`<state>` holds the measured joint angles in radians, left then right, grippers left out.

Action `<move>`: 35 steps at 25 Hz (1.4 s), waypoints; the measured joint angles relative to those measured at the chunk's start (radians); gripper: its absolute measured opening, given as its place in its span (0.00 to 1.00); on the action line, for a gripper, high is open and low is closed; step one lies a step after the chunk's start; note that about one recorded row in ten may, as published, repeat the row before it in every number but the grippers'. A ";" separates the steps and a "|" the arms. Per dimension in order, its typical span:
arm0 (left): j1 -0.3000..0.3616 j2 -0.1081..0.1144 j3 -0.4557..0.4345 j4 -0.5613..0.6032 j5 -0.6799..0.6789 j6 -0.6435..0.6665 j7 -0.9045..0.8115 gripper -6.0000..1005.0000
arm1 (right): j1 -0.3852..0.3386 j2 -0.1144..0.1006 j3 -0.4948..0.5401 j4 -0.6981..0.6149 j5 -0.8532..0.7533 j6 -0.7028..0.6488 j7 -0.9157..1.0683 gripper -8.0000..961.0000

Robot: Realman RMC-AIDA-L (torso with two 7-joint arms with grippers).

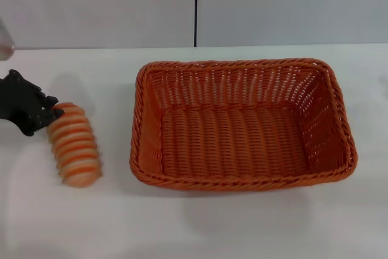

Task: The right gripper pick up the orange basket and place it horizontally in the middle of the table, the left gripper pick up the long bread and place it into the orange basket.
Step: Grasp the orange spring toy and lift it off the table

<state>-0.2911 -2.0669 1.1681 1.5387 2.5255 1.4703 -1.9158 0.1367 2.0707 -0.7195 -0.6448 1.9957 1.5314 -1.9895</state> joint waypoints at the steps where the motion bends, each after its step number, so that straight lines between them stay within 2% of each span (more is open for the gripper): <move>1: -0.001 0.000 0.010 0.000 0.004 0.003 -0.004 0.08 | 0.001 0.000 0.000 0.005 0.000 0.001 -0.001 0.43; 4: -0.005 0.000 0.041 0.000 0.020 0.012 -0.016 0.16 | 0.005 0.000 0.000 0.021 0.000 0.004 -0.013 0.43; 6: -0.024 0.000 0.092 -0.005 0.078 0.031 -0.052 0.22 | 0.006 0.000 0.000 0.025 0.000 0.004 -0.018 0.43; 13: -0.044 -0.003 0.115 -0.002 0.124 0.060 -0.064 0.45 | 0.009 -0.001 0.000 0.045 0.000 0.002 -0.037 0.43; 25: -0.067 -0.003 0.118 -0.008 0.126 0.039 -0.071 0.44 | 0.012 -0.003 0.000 0.072 0.000 -0.001 -0.050 0.43; 35: -0.067 -0.003 0.197 -0.034 0.155 -0.026 -0.070 0.44 | 0.009 -0.004 0.001 0.076 0.000 -0.002 -0.051 0.43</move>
<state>-0.3583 -2.0698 1.3651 1.5044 2.6805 1.4439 -1.9861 0.1452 2.0667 -0.7183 -0.5690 1.9958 1.5292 -2.0402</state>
